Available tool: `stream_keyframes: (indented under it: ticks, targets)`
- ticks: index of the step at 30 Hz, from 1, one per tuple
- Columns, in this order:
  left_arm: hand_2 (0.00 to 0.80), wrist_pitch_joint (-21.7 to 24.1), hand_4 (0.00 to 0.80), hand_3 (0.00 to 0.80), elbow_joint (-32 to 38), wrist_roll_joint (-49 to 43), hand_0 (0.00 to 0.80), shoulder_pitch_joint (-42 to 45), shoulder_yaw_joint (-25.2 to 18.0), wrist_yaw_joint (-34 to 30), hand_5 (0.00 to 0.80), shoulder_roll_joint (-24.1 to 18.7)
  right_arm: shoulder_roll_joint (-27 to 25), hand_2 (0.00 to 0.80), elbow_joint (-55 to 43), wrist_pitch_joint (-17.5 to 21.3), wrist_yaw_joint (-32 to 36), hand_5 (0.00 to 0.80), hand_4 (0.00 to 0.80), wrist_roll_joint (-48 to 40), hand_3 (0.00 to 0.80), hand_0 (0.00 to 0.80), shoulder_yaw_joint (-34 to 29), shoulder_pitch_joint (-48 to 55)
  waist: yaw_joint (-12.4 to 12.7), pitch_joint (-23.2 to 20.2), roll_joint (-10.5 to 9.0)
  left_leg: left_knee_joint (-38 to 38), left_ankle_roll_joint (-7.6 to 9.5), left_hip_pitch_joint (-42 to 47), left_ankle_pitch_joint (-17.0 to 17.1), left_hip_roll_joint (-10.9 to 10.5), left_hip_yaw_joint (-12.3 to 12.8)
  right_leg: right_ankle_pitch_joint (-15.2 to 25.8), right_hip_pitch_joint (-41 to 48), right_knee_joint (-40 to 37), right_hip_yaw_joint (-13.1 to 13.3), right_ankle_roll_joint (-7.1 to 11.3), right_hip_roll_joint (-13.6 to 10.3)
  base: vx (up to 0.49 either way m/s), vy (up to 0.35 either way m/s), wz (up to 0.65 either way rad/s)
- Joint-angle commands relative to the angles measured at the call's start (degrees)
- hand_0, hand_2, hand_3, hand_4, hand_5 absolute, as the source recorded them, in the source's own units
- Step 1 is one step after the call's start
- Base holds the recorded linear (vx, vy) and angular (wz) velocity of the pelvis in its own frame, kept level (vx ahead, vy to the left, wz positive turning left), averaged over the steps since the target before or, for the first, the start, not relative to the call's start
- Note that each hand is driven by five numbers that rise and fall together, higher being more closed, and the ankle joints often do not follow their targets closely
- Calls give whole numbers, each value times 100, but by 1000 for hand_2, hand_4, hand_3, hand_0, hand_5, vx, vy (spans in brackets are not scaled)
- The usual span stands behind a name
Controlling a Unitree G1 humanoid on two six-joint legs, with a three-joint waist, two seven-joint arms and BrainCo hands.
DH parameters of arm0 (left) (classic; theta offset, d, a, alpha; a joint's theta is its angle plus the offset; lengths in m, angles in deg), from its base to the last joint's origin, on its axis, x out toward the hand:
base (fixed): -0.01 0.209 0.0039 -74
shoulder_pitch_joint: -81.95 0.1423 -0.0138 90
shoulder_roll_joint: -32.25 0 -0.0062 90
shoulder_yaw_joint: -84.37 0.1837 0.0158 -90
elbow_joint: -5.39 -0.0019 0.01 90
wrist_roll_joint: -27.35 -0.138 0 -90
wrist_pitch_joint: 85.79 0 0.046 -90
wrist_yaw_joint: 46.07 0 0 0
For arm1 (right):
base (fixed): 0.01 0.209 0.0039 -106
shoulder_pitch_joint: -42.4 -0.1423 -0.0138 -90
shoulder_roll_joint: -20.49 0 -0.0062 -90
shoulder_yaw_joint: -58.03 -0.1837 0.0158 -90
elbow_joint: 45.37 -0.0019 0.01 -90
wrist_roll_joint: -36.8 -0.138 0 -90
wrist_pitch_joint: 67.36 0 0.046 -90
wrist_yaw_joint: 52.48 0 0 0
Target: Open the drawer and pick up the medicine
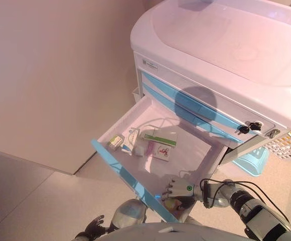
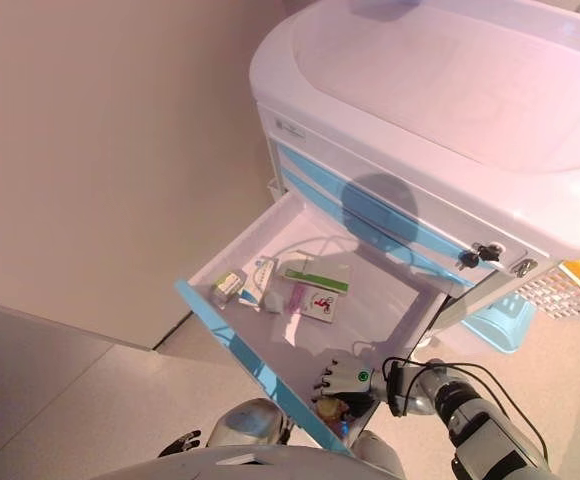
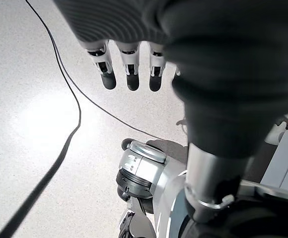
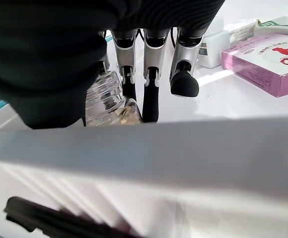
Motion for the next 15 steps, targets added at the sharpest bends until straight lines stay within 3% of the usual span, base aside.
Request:
stream_keyframes:
  ticks: [1, 5, 7, 9, 10, 12, 15]
  targets:
    - [0, -127, 0, 0, 44, -251, 0, 222, -17, 113, 0, -90, -629, 800, -1217, 298, 681, 800, 800, -1770, 800, 800, 333, 146, -53, 12, -357, 31, 179, 35, -391, -311, 218, -186, 553, -217, 548, 602, -252, 30, -62, -3]
    - [0, -328, 0, 0, 179, -197, 0, 244, -136, 145, 0, -186, -1563, 800, -3251, 113, 2675, 800, 800, -4943, 800, 800, -140, 58, -227, -21, -510, 39, 197, 102, -436, -253, 335, -128, 582, -248, 696, 641, -204, 22, -49, -15]
    - [0, -362, 0, 0, 185, -164, 0, 233, -171, 148, 0, -232, -1888, 800, -3822, 27, 3328, 800, 800, -6286, 800, 800, -519, 66, -306, -24, -556, 50, 212, 137, -473, -227, 395, -115, 594, -258, 773, 651, -184, -2, -32, -17]
    - [0, -396, 0, 0, 156, -111, 0, 197, -240, 134, 0, -292, -2202, 800, -4504, -350, 4401, 800, 800, -8166, 800, 800, -1056, -17, -416, -40, -602, 66, 234, 167, -511, -210, 461, -105, 591, -270, 886, 652, -147, -19, -18, -21]
    - [0, -408, 0, 0, 132, -95, 0, 173, -250, 131, 0, -311, -2270, 800, -4716, -589, 4906, 800, 800, -9042, 800, 800, -1285, -35, -455, -49, -618, 73, 240, 176, -528, -205, 484, -103, 588, -274, 932, 652, -134, -25, -10, -21]
    - [0, -426, 0, 0, 86, -10, 0, 118, -251, 126, 0, -359, -2345, 800, -5153, -1464, 6105, 800, 800, -11138, 800, 800, -1845, -128, -556, -62, -647, 82, 253, 210, -571, -192, 534, -99, 590, -291, 1036, 644, -98, -22, -3, -23]
    - [0, -427, 0, 0, -29, 147, 0, -23, -201, 71, 0, -482, -2281, 800, -5189, -2446, 6576, 800, 800, -12961, 800, 800, -2363, -724, -641, -105, -684, 107, 263, 259, -647, -188, 583, -121, 611, -314, 1167, 616, -60, -11, 5, -18]
